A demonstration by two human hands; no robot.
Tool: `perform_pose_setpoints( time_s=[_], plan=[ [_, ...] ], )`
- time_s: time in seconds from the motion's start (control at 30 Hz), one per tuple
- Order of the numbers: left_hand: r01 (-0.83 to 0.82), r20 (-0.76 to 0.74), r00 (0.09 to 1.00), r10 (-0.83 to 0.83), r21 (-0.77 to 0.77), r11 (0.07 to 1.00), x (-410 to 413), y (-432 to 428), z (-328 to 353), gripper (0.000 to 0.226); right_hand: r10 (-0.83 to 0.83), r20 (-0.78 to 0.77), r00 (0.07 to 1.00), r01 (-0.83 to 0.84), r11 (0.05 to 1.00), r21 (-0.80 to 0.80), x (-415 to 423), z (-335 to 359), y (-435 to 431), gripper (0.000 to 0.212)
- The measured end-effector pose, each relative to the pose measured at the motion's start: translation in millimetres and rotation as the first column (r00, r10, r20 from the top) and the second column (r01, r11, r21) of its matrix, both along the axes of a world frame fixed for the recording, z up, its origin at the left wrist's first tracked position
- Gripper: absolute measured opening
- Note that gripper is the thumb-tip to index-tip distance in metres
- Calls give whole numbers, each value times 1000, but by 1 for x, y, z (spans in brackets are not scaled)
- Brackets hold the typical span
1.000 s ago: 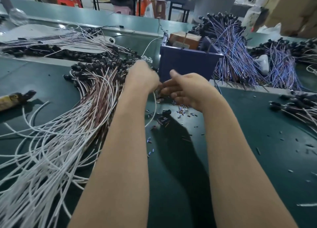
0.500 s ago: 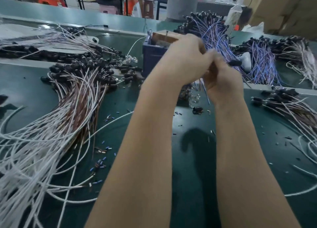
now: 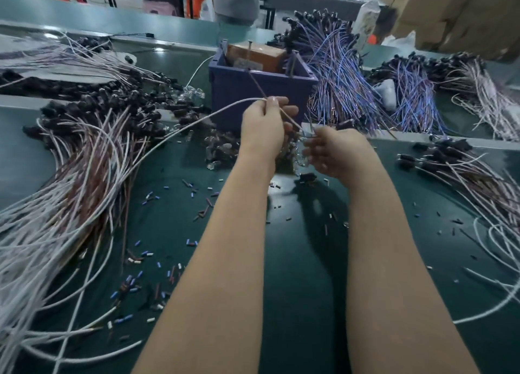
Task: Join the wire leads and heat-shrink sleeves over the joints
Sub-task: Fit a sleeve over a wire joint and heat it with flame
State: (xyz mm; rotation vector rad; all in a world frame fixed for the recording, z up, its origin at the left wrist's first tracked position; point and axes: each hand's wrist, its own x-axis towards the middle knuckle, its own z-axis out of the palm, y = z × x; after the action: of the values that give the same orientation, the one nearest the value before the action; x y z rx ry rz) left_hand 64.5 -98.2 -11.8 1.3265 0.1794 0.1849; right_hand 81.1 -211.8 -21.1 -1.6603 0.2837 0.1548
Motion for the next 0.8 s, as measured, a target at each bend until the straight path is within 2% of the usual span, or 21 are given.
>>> perform_pose_setpoints(
  time_s=[0.03, 0.1, 0.17, 0.2, 0.23, 0.3, 0.37, 0.43, 0.5, 0.6, 0.67, 0.73, 0.8],
  plan=[
    [-13, 6, 1000, 13, 40, 999, 1, 3, -3, 31, 59, -46, 997, -64, 988, -140, -1, 1, -2, 38],
    [-10, 7, 1000, 9, 133, 991, 3, 8, -6, 33, 128, -107, 986, -164, 862, -479, -3, 8, -6, 48],
    [5, 10, 1000, -8, 276, 961, 3, 15, -4, 33, 131, -14, 991, -107, 730, -675, -2, 17, -7, 51],
    [12, 17, 1000, -19, 342, 940, 4, 18, -3, 33, 131, 77, 988, -40, 714, -699, -2, 21, -6, 50],
    [21, 25, 999, -34, 396, 918, 3, 21, 0, 32, 127, 174, 977, 24, 740, -672, -1, 24, -5, 49],
    [39, 42, 997, -68, 487, 872, 0, 24, 6, 29, 105, 334, 937, 87, 854, -513, -3, 28, 3, 40],
    [36, 72, 993, -96, 582, 812, -4, 23, 13, 26, 125, 447, 886, 58, 925, -376, -7, 31, 13, 27],
    [23, 94, 988, -122, 695, 719, -8, 22, 20, 22, 181, 540, 822, -8, 952, -306, -9, 36, 23, 17],
    [28, 76, 987, -143, 788, 615, -10, 21, 25, 20, 213, 596, 774, -36, 955, -295, -10, 38, 28, 18],
    [71, -2, 990, -140, 870, 488, -12, 21, 28, 23, 229, 596, 769, 41, 914, -404, -9, 38, 31, 15],
    [109, -33, 985, -167, 876, 469, -13, 21, 29, 21, 193, 609, 769, 126, 888, -441, -9, 37, 29, 8],
    [127, -40, 981, -188, 869, 478, -13, 21, 29, 22, 112, 619, 778, 152, 921, -358, -9, 36, 26, 23],
    [147, -42, 976, -215, 854, 500, -13, 24, 31, 23, 21, 615, 788, 163, 956, -243, -8, 37, 22, 26]
  ],
)
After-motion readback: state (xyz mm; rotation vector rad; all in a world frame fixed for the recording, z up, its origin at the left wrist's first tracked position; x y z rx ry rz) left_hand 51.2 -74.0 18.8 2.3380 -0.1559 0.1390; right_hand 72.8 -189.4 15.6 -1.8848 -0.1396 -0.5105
